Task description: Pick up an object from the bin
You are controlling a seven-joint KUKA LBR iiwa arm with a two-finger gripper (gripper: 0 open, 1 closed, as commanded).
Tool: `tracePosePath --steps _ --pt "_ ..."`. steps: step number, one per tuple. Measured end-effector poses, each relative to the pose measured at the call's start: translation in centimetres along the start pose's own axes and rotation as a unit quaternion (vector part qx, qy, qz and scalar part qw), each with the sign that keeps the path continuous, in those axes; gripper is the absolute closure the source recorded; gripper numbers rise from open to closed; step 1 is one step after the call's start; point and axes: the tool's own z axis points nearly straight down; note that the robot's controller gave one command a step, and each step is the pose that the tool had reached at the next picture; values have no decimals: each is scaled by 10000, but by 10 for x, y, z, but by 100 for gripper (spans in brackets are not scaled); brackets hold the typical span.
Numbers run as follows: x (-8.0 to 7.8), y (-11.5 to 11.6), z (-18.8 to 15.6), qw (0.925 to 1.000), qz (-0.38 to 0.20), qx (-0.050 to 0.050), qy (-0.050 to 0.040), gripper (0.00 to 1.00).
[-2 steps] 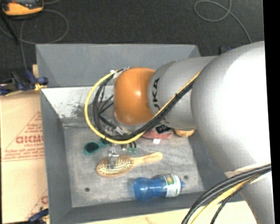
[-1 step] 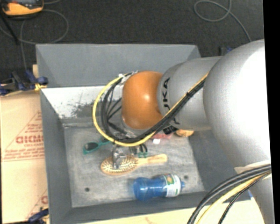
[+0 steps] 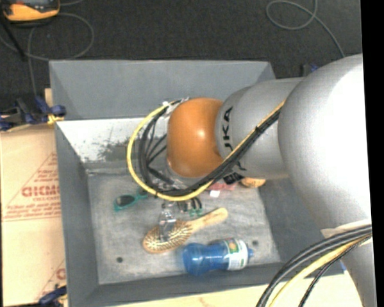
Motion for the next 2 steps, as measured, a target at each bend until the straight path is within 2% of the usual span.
tracePosePath --steps 1,2 --pt "0 0 0 10000 4 -2 3 0" --pt "69 -29 9 9835 -1807 -12 -128 100"
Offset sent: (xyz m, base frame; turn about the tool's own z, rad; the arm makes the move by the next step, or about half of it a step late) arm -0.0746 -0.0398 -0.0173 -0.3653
